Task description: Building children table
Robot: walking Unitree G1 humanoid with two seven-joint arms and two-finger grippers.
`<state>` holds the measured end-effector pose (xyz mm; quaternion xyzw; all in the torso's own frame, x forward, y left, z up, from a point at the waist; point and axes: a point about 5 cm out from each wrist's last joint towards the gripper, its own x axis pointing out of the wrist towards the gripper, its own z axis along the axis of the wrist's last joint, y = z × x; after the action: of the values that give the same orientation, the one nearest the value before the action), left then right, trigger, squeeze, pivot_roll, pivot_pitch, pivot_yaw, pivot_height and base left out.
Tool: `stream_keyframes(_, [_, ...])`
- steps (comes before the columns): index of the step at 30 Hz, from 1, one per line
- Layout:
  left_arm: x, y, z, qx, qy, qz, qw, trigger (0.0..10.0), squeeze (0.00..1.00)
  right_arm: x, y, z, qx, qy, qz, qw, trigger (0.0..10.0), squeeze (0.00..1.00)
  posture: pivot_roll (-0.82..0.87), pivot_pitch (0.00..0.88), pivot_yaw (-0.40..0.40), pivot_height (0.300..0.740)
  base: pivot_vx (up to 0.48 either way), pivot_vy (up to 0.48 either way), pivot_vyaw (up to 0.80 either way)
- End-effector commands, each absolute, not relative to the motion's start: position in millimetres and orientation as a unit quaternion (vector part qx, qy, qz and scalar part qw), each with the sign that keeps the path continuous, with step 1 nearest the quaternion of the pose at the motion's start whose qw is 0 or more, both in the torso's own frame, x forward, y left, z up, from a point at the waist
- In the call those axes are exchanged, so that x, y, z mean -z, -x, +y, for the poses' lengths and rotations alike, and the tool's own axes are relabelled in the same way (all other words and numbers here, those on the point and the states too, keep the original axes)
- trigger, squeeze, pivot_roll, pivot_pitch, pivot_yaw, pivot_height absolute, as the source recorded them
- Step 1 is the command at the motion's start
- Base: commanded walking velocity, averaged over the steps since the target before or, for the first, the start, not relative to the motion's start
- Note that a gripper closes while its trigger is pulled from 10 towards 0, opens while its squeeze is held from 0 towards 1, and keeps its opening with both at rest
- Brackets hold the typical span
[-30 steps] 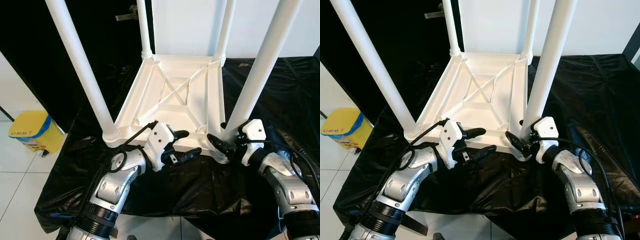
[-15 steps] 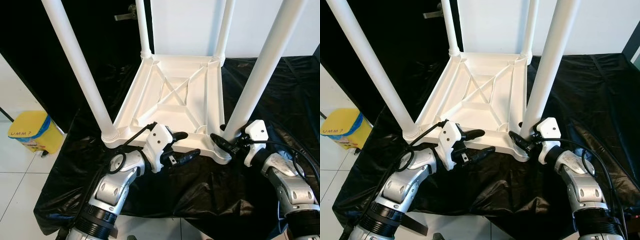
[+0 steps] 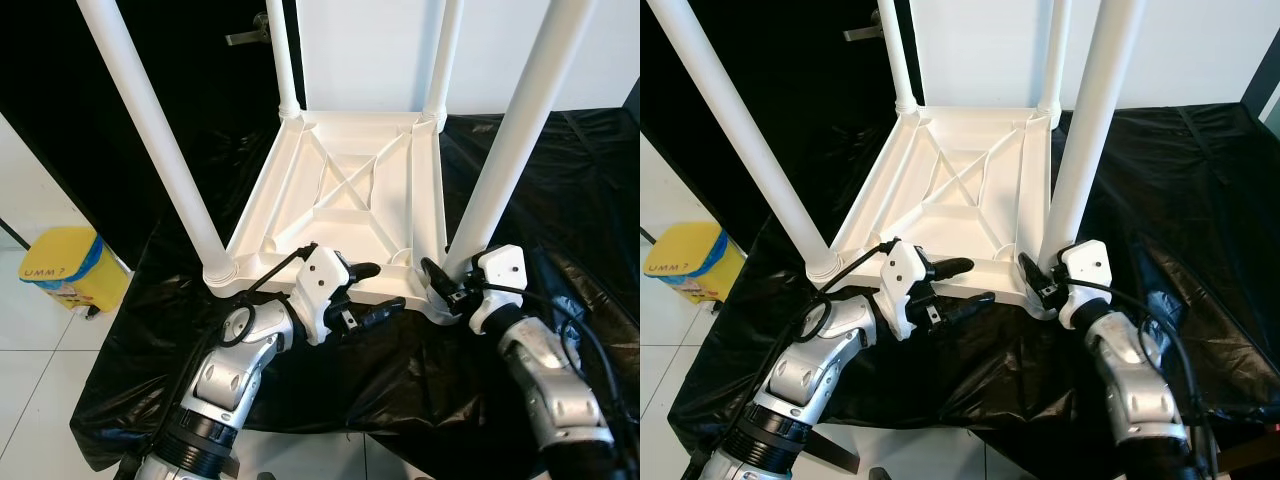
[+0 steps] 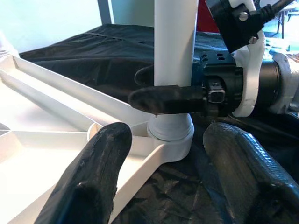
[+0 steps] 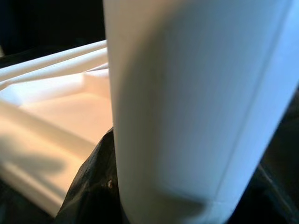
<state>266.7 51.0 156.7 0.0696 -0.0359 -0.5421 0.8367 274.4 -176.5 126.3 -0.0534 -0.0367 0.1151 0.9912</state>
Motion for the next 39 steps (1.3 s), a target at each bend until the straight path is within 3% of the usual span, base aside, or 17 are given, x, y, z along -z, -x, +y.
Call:
stream_keyframes(1, [-155.4,-266.8,50.0,0.545,-0.072,-0.029,0.835,10.0,0.00,-103.3,-268.4,-180.2,-0.076,0.050,0.026,0.996,10.0,0.00,-0.16,0.065,0.098,0.740,0.000,0.000,0.00])
stream_keyframes(7, [-155.8,-265.7,50.4,0.547,-0.070,-0.028,0.834,10.0,0.00,-100.8,-265.1,-169.9,-0.019,0.037,0.027,0.999,10.0,0.00,-0.15,0.072,0.095,0.740,0.000,0.000,0.00])
stream_keyframes(9, [-154.6,-265.0,51.5,0.544,-0.069,-0.027,0.836,10.0,0.00,-98.5,-265.0,-154.9,0.062,0.022,0.031,0.997,10.0,0.00,-0.14,0.079,0.079,0.740,0.000,0.000,0.00])
stream_keyframes(11, [-154.3,-264.3,51.6,0.543,-0.068,-0.026,0.837,10.0,0.00,-98.2,-264.7,-148.9,0.088,0.015,0.033,0.995,10.0,0.00,-0.13,0.080,0.076,0.740,0.000,0.000,0.00])
stream_keyframes(16, [-153.6,-262.8,51.5,0.536,-0.066,-0.026,0.841,10.0,0.00,-103.5,-265.3,-135.8,0.080,0.002,0.023,0.997,10.0,0.00,-0.12,0.084,0.057,0.740,0.000,0.000,0.00])
stream_keyframes(26, [-154.8,-264.0,54.1,0.526,-0.068,-0.030,0.847,10.0,0.00,-108.5,-263.3,-139.4,0.062,0.012,0.003,0.998,10.0,0.00,-0.10,0.074,0.041,0.740,0.000,0.000,0.00])
stream_keyframes(27, [-154.8,-264.0,54.6,0.525,-0.068,-0.030,0.848,10.0,0.00,-109.2,-262.7,-141.0,0.061,0.015,0.000,0.998,10.0,0.33,-0.10,0.071,0.036,0.740,0.000,0.000,0.00])
stream_keyframes(28, [-155.1,-264.7,54.7,0.523,-0.069,-0.031,0.849,10.0,0.00,-110.4,-262.4,-142.7,0.060,0.016,-0.005,0.998,10.0,1.00,-0.10,0.066,0.032,0.740,0.000,0.000,0.00])
stream_keyframes(39, [-157.3,-268.2,51.8,0.520,-0.069,-0.038,0.851,10.0,0.00,-119.8,-257.8,-152.6,0.027,0.032,-0.043,0.998,10.0,1.00,-0.12,0.053,0.023,0.740,0.000,0.000,0.00])
